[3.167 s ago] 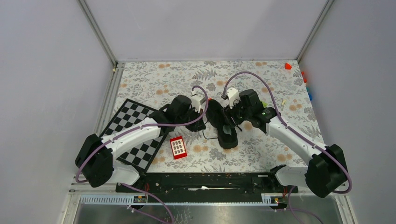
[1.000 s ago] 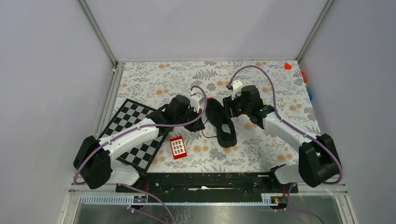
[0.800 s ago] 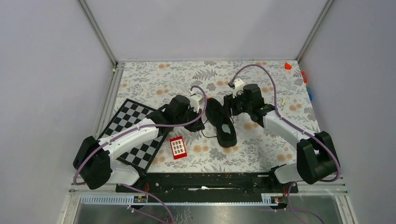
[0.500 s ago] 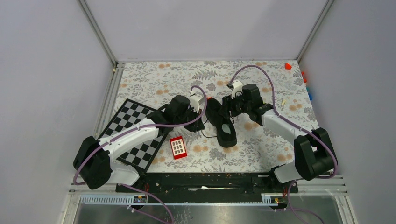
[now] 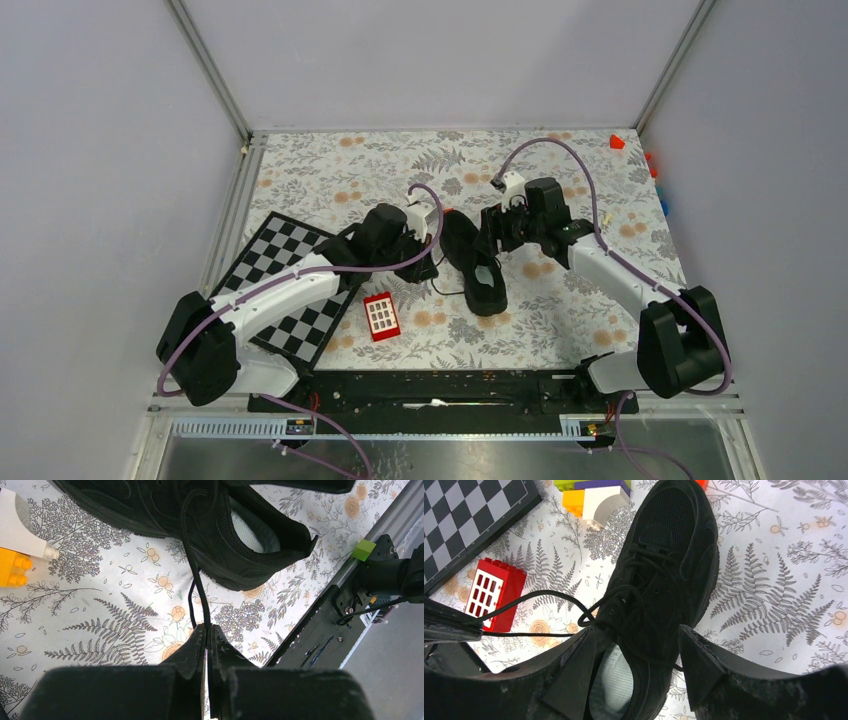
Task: Tie the shoes
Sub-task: Cross the shoelace with the shoelace.
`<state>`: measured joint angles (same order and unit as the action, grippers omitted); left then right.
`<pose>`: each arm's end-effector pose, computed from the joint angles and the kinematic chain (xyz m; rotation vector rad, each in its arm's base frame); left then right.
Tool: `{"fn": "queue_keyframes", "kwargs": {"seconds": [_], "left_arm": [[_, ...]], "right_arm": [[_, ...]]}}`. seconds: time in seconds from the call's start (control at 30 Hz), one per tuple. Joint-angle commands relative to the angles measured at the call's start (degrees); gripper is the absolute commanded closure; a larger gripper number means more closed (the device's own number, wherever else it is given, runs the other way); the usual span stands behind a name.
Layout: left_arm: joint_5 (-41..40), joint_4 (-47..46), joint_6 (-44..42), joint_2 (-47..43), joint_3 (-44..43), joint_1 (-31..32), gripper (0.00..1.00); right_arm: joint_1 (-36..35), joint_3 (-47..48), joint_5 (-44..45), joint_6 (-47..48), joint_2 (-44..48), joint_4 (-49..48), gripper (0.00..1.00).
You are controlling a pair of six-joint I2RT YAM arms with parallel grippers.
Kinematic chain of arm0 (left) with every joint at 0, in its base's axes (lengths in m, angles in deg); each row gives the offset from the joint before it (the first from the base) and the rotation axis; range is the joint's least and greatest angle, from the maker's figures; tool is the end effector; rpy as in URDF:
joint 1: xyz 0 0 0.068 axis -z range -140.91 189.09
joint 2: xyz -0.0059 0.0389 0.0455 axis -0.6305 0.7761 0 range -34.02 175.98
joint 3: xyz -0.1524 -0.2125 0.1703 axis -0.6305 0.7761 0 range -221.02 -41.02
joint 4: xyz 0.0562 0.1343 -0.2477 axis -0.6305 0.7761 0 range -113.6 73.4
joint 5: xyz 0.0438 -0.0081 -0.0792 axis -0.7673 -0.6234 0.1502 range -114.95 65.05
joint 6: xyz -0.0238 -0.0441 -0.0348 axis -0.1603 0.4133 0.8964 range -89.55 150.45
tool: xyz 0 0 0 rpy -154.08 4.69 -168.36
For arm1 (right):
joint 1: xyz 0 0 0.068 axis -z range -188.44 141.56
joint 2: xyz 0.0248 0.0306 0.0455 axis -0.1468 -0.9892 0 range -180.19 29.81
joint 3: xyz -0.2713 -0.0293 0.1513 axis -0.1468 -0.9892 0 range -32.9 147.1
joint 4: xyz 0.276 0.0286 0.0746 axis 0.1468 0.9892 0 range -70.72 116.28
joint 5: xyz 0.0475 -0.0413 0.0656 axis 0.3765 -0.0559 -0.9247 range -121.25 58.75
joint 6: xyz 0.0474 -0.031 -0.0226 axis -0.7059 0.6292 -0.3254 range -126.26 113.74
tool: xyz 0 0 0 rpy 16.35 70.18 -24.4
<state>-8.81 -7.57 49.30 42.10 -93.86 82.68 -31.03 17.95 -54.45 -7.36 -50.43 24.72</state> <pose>0.2172 -0.2243 0.2818 0.6657 2.2898 -0.8726 0.2982 0.1435 0.2658 -0.6387 2.1068 0.6743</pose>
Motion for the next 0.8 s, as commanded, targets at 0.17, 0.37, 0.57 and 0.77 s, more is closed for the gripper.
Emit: {"fn": "queue_keyframes", "kwargs": {"seconds": [0.17,0.37,0.57,0.77], "left_arm": [[-0.6,-1.7,-0.8,-2.3,0.5,-0.2,1.0],[-0.8,-1.5,-0.9,-2.4,0.5,-0.2,1.0],[-0.9,-1.4,-0.9,-2.3,0.4,-0.2,1.0],[-0.9,-1.2,-0.9,-1.9,-0.2,-0.2,1.0]], "right_arm": [[0.9,5.7,-0.9,2.4,1.3,4.3,0.33],[1.0,7.2,-2.7,3.6,-1.5,5.6,0.34],[3.4,8.6,-9.3,3.5,-4.9,6.4,0.33],[4.4,10.5,-12.6,2.2,-8.3,6.5,0.39]]}}
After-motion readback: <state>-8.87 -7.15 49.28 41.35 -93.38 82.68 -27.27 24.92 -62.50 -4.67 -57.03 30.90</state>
